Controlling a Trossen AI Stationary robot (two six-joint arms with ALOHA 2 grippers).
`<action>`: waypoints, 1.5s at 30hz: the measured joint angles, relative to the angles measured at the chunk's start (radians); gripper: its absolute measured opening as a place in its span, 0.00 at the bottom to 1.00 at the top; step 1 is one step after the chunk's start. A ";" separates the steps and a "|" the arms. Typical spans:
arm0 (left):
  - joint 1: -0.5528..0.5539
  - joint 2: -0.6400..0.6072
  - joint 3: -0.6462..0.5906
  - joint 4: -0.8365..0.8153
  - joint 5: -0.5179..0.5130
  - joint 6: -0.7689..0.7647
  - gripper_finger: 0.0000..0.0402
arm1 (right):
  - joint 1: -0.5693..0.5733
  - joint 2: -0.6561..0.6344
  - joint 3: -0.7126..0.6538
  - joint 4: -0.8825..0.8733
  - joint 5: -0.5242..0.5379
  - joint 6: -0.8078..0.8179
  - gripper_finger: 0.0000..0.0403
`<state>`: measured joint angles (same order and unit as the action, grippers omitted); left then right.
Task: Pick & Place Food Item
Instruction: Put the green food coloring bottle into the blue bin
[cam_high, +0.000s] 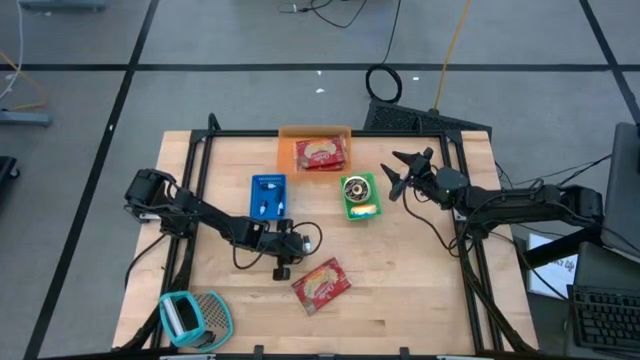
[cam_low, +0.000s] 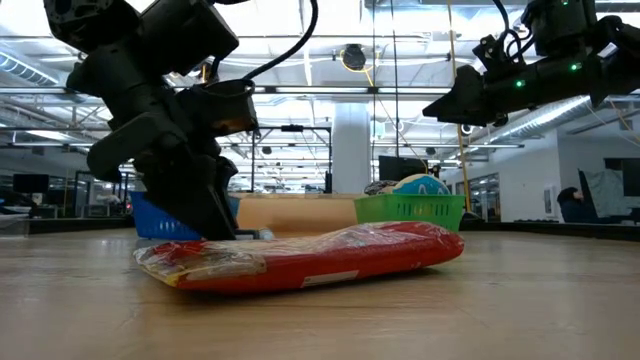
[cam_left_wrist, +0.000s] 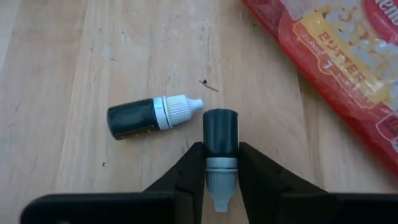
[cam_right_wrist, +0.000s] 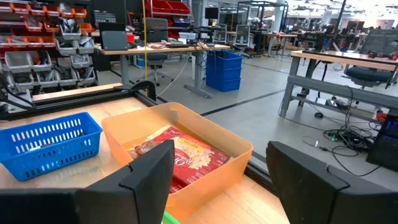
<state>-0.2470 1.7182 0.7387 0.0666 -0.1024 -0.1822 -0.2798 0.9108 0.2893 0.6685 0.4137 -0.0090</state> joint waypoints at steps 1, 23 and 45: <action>0.000 0.000 0.000 0.000 0.001 -0.006 0.18 | 0.000 0.000 0.000 0.000 0.000 -0.001 0.60; 0.037 -0.415 0.000 -0.098 -0.252 0.004 0.16 | 0.000 0.000 0.000 -0.027 -0.114 -0.002 0.60; 0.180 -0.553 0.001 -0.559 -0.474 -0.643 0.16 | 0.000 -0.003 0.000 -0.144 -0.158 0.005 0.60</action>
<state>-0.0666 1.1648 0.7395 -0.4924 -0.5762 -0.8248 -0.2794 0.9073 0.2893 0.5245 0.2559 -0.0044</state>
